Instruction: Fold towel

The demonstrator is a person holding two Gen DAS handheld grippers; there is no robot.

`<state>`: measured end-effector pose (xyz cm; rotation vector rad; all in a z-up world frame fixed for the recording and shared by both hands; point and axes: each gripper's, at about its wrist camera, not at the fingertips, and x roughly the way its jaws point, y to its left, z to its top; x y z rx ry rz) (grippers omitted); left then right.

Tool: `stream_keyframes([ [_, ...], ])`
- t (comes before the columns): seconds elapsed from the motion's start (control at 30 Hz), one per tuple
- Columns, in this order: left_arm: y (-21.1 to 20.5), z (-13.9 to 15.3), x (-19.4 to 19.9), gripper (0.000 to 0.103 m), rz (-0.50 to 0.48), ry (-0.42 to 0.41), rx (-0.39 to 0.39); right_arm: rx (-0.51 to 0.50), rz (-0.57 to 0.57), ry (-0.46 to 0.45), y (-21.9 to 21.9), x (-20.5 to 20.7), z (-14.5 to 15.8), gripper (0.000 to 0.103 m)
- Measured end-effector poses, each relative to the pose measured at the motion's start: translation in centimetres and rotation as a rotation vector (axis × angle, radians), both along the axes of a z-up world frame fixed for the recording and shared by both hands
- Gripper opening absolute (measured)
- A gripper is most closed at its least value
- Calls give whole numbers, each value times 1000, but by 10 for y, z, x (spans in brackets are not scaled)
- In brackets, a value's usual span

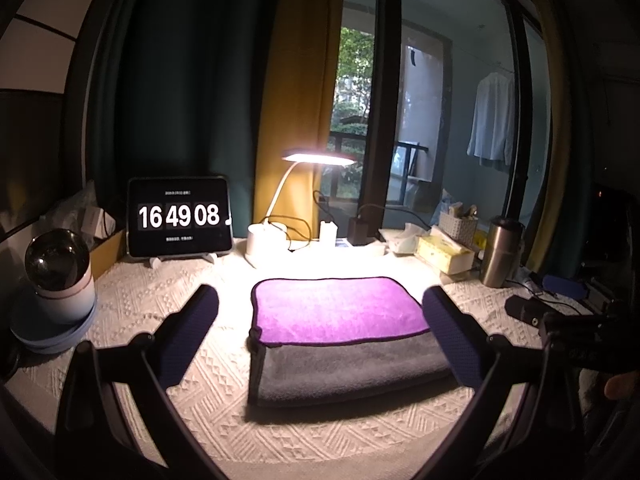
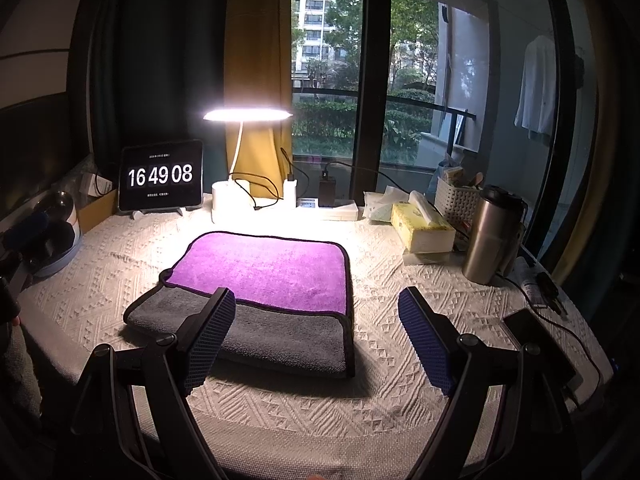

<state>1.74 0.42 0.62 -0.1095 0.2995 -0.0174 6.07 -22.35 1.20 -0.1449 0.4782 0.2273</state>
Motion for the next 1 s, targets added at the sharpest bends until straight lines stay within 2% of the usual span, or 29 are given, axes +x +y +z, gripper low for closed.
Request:
stream_keyframes([
  [0.83, 25, -62, 98, 102, 43, 283, -2, -6, -19, 165, -11, 77, -39, 85],
  [0.93, 30, -73, 112, 100, 40, 326, -9, -7, -19, 191, -11, 86, -46, 79],
  [1.0, 33, -81, 119, 94, 36, 352, -12, -5, -13, 212, -12, 92, -52, 76],
])
